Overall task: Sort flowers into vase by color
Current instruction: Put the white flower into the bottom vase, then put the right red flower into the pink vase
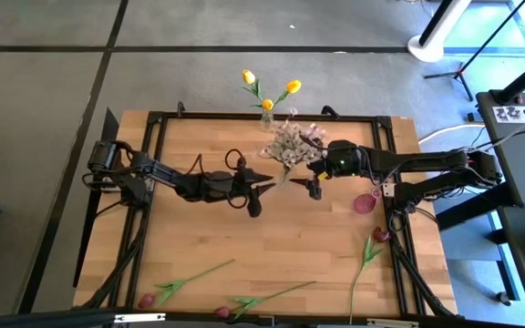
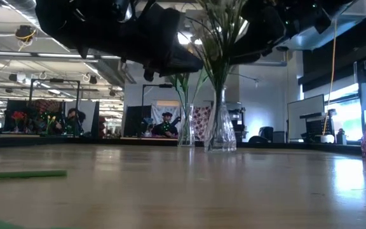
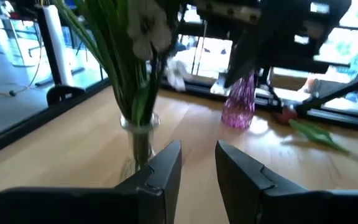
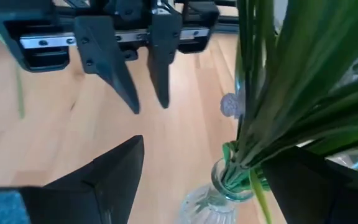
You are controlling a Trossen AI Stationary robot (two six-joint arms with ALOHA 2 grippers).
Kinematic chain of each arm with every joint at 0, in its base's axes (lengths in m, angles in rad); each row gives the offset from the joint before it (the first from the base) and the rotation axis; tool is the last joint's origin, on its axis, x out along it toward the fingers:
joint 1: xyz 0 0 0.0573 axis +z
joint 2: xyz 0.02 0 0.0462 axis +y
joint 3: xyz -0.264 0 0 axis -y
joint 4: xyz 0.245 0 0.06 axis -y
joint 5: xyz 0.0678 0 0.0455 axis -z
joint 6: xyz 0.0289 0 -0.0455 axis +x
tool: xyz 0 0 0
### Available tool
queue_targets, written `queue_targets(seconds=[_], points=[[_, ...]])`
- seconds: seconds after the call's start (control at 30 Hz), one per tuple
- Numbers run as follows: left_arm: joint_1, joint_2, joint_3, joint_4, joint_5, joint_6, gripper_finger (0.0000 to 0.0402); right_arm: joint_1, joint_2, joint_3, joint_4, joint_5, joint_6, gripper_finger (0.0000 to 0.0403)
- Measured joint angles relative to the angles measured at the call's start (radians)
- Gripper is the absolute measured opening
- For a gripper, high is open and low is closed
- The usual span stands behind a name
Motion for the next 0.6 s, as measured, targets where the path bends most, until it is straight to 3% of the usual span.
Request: queue_targets(seconds=[0.27,0.6], points=[[0.032,0.000,0.000,0.044,0.015,0.022,0.0095,0.000,-0.033,0.000,-0.025,0.009,-0.015,0.0312],[0.023,0.001,0.000,0.028,-0.019,0.048,0.0095,0.001,-0.150,0.001,-0.237,0.009,0.032,0.0312]])
